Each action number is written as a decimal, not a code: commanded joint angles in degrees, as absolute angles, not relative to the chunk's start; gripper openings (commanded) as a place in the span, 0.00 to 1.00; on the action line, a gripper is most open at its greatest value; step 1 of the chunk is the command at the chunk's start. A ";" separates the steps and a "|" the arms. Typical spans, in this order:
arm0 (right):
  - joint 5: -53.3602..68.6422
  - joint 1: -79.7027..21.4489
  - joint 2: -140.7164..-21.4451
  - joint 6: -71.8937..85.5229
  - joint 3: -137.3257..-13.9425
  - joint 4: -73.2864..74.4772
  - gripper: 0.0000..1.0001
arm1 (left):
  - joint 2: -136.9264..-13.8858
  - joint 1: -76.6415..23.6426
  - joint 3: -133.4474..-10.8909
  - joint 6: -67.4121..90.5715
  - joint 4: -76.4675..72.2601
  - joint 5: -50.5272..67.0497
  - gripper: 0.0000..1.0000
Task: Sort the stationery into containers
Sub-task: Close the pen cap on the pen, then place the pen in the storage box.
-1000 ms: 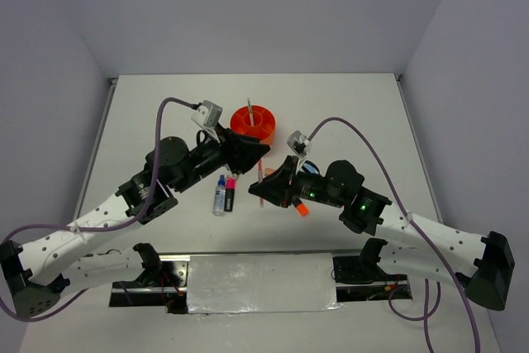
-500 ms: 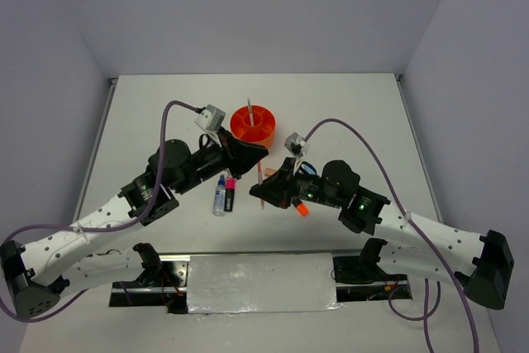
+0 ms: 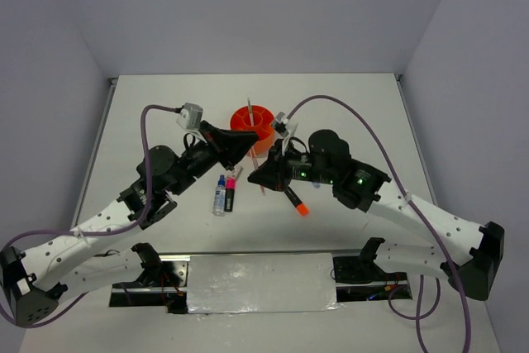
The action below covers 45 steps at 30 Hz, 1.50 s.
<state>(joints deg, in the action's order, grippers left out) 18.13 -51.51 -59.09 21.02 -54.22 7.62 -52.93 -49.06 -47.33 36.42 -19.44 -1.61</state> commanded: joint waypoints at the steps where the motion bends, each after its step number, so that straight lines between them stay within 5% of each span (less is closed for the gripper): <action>1: 18.79 -46.15 -62.13 19.42 -68.10 -1.58 0.00 | -54.05 -51.41 -40.79 38.93 -13.88 6.50 0.00; 11: 19.78 -45.00 -73.73 16.79 -87.71 5.10 0.00 | -55.64 -57.13 -33.84 41.39 -20.12 4.57 0.00; 31: 24.44 -47.55 -72.86 17.41 -69.17 -8.00 0.00 | -54.23 -57.22 -49.66 34.37 -7.56 3.09 0.00; 33: 23.29 -47.55 -73.04 16.53 -69.08 -6.77 0.00 | -52.48 -57.13 -49.40 34.45 -5.64 0.98 0.11; 35: 22.24 -47.55 -73.65 16.26 -68.38 -7.03 0.00 | -50.28 -57.13 -49.48 34.19 -4.66 -2.09 0.44; 36: 21.89 -47.55 -73.91 16.26 -68.03 -7.47 0.00 | -49.58 -57.13 -49.83 34.28 -3.88 -3.68 0.66; 37: 21.45 -47.55 -74.44 16.26 -67.16 -7.91 0.00 | -48.35 -57.13 -51.57 34.45 -1.17 -8.13 0.99; 45: 13.56 -46.50 -80.93 17.32 -67.14 -12.30 0.00 | -44.39 -56.69 -76.35 47.96 36.26 -49.98 0.99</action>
